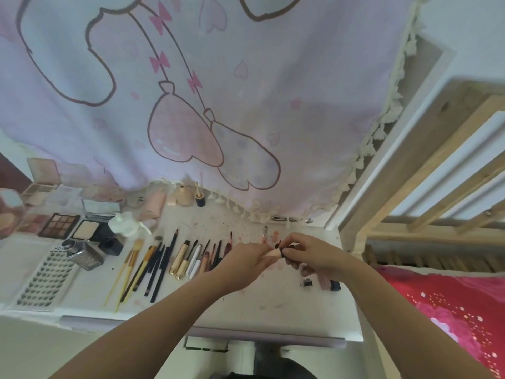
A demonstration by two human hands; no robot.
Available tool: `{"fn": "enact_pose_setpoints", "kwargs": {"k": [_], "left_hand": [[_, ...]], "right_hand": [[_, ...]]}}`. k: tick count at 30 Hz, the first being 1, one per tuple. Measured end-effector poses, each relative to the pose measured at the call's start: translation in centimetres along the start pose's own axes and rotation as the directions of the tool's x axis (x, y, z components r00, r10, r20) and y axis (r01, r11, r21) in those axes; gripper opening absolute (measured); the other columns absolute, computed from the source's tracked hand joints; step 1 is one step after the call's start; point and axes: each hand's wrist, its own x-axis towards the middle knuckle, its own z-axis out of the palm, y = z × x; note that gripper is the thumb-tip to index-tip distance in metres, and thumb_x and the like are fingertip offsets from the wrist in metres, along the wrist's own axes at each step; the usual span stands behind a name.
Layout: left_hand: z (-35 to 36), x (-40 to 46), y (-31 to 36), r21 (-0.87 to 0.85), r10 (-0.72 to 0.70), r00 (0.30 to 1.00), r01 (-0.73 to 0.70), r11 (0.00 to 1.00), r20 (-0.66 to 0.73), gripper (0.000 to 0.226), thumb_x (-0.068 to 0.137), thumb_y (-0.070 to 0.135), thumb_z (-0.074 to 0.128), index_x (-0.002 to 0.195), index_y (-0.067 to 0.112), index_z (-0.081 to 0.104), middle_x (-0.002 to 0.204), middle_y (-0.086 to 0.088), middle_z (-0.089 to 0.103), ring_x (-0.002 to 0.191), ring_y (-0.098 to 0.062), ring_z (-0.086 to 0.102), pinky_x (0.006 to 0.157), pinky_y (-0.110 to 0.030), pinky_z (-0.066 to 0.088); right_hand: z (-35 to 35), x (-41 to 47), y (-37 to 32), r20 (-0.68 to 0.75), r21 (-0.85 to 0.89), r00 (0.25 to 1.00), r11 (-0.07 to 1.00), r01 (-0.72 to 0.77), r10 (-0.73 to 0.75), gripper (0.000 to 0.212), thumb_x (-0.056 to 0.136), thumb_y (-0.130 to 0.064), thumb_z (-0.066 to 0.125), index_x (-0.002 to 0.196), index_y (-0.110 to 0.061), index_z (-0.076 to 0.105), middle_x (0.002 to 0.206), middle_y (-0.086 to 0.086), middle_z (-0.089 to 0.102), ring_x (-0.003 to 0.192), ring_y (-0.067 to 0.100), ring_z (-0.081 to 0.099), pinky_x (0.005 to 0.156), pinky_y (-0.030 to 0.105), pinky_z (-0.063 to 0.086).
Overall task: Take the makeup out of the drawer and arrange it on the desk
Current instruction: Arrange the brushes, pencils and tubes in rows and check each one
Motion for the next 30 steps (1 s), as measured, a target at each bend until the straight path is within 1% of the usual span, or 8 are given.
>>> {"fn": "enact_pose_setpoints", "kwargs": {"k": [2, 5, 10, 14, 19, 24, 28, 30], "left_hand": [[-0.1, 0.1, 0.1, -0.008, 0.003, 1.000, -0.003, 1.000, -0.015, 0.020, 0.098, 0.039, 0.041, 0.096, 0.026, 0.056, 0.068, 0.014, 0.049, 0.065, -0.010, 0.049, 0.067, -0.033, 0.045], [0.0, 0.3, 0.3, 0.009, 0.025, 0.999, -0.025, 1.000, -0.031, 0.014, 0.097, 0.040, 0.042, 0.091, 0.031, 0.051, 0.066, 0.014, 0.048, 0.060, -0.004, 0.046, 0.059, -0.027, 0.041], [0.1, 0.2, 0.1, -0.009, -0.002, 1.000, 0.001, 1.000, -0.030, 0.016, 0.097, 0.040, 0.043, 0.093, 0.029, 0.054, 0.065, 0.015, 0.048, 0.057, -0.002, 0.045, 0.063, -0.029, 0.044], [0.1, 0.2, 0.2, -0.002, 0.006, 0.999, -0.006, 1.000, -0.032, 0.012, 0.096, 0.040, 0.043, 0.091, 0.032, 0.051, 0.066, 0.014, 0.050, 0.058, -0.003, 0.046, 0.059, -0.024, 0.042], [0.3, 0.1, 0.0, -0.019, 0.002, 0.999, -0.002, 1.000, -0.032, 0.011, 0.097, 0.041, 0.043, 0.089, 0.035, 0.048, 0.066, 0.014, 0.050, 0.060, -0.004, 0.047, 0.062, -0.029, 0.043], [0.3, 0.3, 0.3, -0.008, 0.007, 0.999, -0.007, 1.000, -0.040, 0.017, 0.097, 0.041, 0.043, 0.093, 0.029, 0.055, 0.069, 0.012, 0.051, 0.060, -0.006, 0.045, 0.063, -0.031, 0.042], [0.4, 0.2, 0.1, -0.008, 0.005, 0.999, -0.005, 1.000, -0.044, 0.013, 0.097, 0.039, 0.043, 0.095, 0.031, 0.052, 0.067, 0.016, 0.047, 0.060, -0.001, 0.043, 0.060, -0.024, 0.034], [0.4, 0.2, 0.0, -0.014, -0.006, 0.999, 0.005, 1.000, -0.046, 0.017, 0.097, 0.039, 0.044, 0.099, 0.028, 0.055, 0.067, 0.017, 0.046, 0.060, 0.000, 0.043, 0.061, -0.023, 0.034]], "right_hand": [[0.0, -0.3, -0.2, 0.004, 0.077, 1.000, 0.997, -0.024, 0.024, 0.015, 0.091, -0.034, 0.059, 0.097, -0.020, 0.060, 0.069, -0.004, 0.064, 0.057, 0.007, 0.056, 0.048, 0.020, 0.043], [0.2, -0.5, -0.6, -0.049, 0.102, 0.996, 0.992, -0.076, 0.081, 0.038, 0.092, -0.049, 0.050, 0.086, -0.013, 0.062, 0.056, -0.003, 0.055, 0.044, 0.008, 0.043, 0.040, 0.017, 0.034], [-0.2, -0.7, -0.5, -0.037, 0.138, 0.999, 0.990, -0.012, 0.018, 0.012, 0.094, -0.023, 0.058, 0.096, -0.013, 0.062, 0.069, 0.001, 0.059, 0.054, 0.007, 0.051, 0.048, 0.018, 0.041], [-0.1, -0.7, -0.8, -0.052, 0.162, 0.993, 0.982, -0.097, 0.106, 0.038, 0.091, -0.046, 0.054, 0.097, -0.010, 0.065, 0.064, 0.003, 0.062, 0.047, 0.008, 0.049, 0.045, 0.018, 0.041], [-0.5, -0.5, -0.4, -0.022, 0.146, 0.999, 0.989, -0.033, 0.037, 0.010, 0.094, -0.020, 0.057, 0.099, -0.013, 0.063, 0.077, 0.003, 0.068, 0.060, 0.006, 0.060, 0.055, 0.018, 0.048], [-0.2, -0.4, -1.0, -0.027, 0.006, 0.991, 0.991, -0.132, 0.132, 0.044, 0.093, -0.052, 0.046, 0.090, -0.012, 0.064, 0.060, -0.001, 0.061, 0.046, 0.007, 0.049, 0.045, 0.017, 0.040], [-0.8, -0.3, -0.7, 0.027, 0.001, 0.998, 0.999, -0.054, 0.054, 0.012, 0.094, -0.024, 0.055, 0.100, -0.016, 0.061, 0.075, -0.001, 0.062, 0.059, 0.006, 0.054, 0.052, 0.019, 0.043], [-1.0, -0.3, -0.9, 0.024, 0.015, 0.997, 0.997, -0.071, 0.071, 0.018, 0.092, -0.033, 0.058, 0.103, -0.019, 0.062, 0.080, -0.002, 0.068, 0.063, 0.006, 0.058, 0.055, 0.020, 0.046]]}}
